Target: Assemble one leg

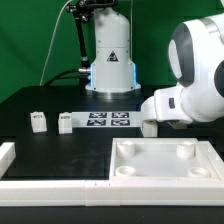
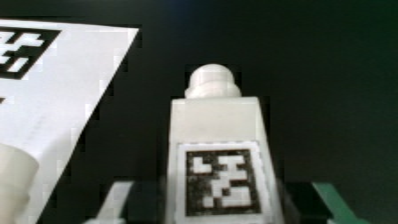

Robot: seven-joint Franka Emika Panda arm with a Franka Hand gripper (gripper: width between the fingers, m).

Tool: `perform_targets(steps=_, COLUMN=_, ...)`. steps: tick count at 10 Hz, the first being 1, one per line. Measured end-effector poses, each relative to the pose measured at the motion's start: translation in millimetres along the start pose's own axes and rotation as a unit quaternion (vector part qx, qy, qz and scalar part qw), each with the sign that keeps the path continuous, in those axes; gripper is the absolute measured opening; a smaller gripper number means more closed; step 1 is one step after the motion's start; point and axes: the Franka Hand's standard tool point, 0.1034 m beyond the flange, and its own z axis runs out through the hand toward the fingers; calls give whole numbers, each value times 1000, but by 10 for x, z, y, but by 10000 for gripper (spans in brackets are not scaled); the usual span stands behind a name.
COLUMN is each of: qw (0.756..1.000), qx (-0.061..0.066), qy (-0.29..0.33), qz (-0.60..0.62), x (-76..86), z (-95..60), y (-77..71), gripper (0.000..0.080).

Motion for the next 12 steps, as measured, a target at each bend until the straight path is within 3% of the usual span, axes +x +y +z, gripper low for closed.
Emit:
perform_targets(steps=1, qw=1000, qx=1, qy=-7, qz=0, x=-53, z=-45, y=6, gripper=288)
perform_targets(steps=4, qw=999, qx=13, qy=-28, qz=6, x=-390, z=-454, y=116, gripper=290)
perform_targets(steps=5, qw=1000, qx=16, qy=-20, qz=6, x=-375, z=-532, y=134, gripper=290)
perform_targets(steps=8, qw=1000, qx=16, qy=-8, qz=6, x=-346, z=-513, y=119, gripper=290)
perform_targets(steps=10, qw=996, qx=22, qy=86, qz=9, x=-231, z=-611, y=96, gripper=290)
perform_targets(steps=12, qw=987, qx=23, qy=160, qz=12, x=-270, z=-675, y=118, gripper=290)
